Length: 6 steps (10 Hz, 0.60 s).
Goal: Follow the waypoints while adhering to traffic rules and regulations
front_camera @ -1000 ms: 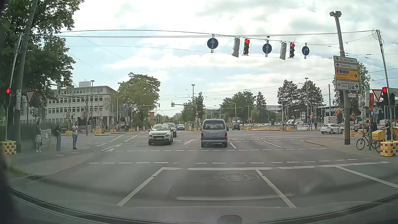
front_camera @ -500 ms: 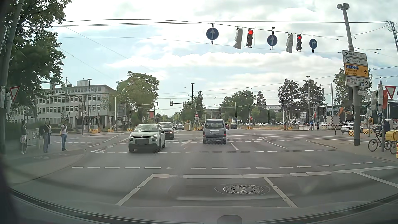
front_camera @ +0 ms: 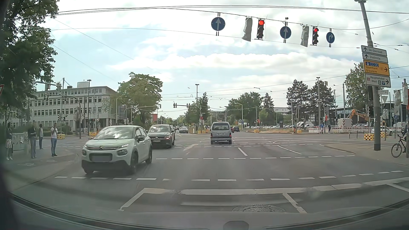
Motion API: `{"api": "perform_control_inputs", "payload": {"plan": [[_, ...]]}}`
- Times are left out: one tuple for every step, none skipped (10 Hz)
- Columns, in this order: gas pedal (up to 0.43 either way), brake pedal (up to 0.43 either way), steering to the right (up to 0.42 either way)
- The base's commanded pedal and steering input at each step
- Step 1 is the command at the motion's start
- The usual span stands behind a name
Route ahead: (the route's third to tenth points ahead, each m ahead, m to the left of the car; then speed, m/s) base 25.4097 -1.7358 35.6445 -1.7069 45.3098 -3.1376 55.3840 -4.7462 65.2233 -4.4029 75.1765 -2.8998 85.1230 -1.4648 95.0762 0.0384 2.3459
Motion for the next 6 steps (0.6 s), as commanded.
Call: {"api": "perform_control_inputs", "payload": {"plan": [[0.000,0.238,0.004],[0.000,0.238,0.004],[0.000,0.244,0.004],[0.000,0.250,0.004],[0.000,0.256,0.003],[0.000,0.262,0.003]]}}
